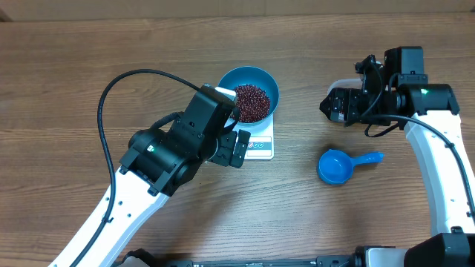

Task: Scoop item into bowl and weigh 150g on scale

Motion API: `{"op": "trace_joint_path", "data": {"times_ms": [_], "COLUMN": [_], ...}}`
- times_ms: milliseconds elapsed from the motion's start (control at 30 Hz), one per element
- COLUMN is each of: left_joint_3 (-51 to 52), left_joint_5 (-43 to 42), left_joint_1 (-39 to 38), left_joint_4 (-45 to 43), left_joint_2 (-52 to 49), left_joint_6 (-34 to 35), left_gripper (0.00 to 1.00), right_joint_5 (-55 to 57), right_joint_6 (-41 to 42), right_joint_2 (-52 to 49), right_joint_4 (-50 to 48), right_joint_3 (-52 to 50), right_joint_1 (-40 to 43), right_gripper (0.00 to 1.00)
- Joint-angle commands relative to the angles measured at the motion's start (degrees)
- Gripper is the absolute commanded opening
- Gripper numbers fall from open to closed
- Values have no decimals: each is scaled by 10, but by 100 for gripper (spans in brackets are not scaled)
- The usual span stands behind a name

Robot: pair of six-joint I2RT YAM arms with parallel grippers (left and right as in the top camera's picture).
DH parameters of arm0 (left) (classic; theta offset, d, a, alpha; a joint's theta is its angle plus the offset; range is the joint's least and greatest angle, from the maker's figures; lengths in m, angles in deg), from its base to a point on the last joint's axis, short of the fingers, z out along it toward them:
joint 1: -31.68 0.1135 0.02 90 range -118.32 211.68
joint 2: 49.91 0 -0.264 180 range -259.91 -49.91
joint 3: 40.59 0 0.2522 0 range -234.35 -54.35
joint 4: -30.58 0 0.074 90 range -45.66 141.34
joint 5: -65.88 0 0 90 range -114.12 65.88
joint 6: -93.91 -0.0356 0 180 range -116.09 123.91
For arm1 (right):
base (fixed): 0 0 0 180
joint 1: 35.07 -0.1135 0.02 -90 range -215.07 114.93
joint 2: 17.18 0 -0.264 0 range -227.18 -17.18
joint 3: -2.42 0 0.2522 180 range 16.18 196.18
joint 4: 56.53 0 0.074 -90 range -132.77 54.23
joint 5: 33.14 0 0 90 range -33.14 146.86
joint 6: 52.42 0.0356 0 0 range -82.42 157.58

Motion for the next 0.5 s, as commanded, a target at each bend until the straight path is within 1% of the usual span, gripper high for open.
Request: {"op": "trace_joint_path", "data": {"times_ms": [0, 333, 400, 467], "left_joint_3": [-5, -5, -4, -2], "left_joint_5": [3, 14, 14, 14], "left_joint_1": [6, 6, 6, 3], "left_joint_4": [-2, 3, -3, -12], "left_joint_2": [-3, -3, 0, 9], "left_joint_6": [-5, -3, 37, 63], "left_gripper": [100, 100, 100, 100], "right_joint_5": [6, 6, 6, 6], "right_joint_6": [-5, -5, -5, -5], "right_joint_2": [2, 2, 2, 2], "right_joint_4": [-2, -2, -2, -2], "right_joint_3": [10, 10, 10, 10], "right_joint_1": [-2, -2, -2, -2], "right_gripper": [100, 100, 100, 100]}}
